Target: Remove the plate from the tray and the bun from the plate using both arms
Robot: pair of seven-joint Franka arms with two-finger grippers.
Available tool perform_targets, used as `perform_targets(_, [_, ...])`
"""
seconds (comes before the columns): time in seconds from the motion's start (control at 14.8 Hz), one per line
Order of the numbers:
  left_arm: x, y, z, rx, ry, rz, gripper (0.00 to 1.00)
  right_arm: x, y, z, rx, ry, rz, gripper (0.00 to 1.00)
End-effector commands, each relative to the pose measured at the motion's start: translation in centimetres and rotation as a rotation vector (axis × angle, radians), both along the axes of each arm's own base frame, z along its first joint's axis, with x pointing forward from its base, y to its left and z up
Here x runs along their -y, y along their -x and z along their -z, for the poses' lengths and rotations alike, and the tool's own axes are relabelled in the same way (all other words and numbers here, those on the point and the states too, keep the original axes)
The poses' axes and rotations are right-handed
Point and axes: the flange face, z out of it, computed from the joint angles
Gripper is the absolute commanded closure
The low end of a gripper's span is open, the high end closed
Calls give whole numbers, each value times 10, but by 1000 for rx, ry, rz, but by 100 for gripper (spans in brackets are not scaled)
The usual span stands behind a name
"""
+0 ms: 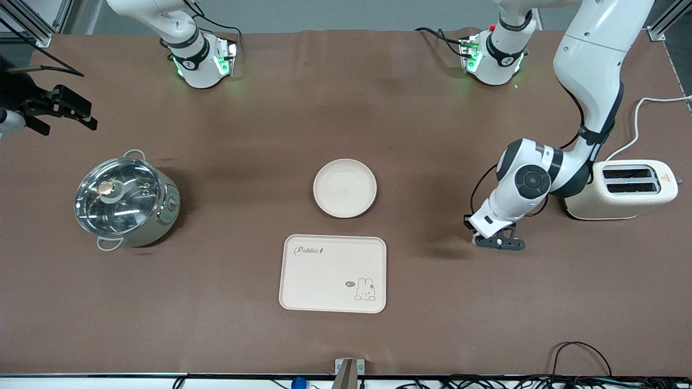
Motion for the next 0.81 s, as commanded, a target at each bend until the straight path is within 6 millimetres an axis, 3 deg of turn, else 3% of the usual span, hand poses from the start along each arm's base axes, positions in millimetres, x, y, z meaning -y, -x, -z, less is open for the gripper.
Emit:
perform_targets(0.0, [-15,-4,-2,15,13,30,0,4,2,-5,-1,19,-1,0])
perform_targets(0.2, [-23,-11,-12,35,16,18,0,6,2,-4,-3,19,2,0])
perform_targets(0.74, [-27,-31,-63,84,7,-8,0,13,2,-4,-3,17,13,0])
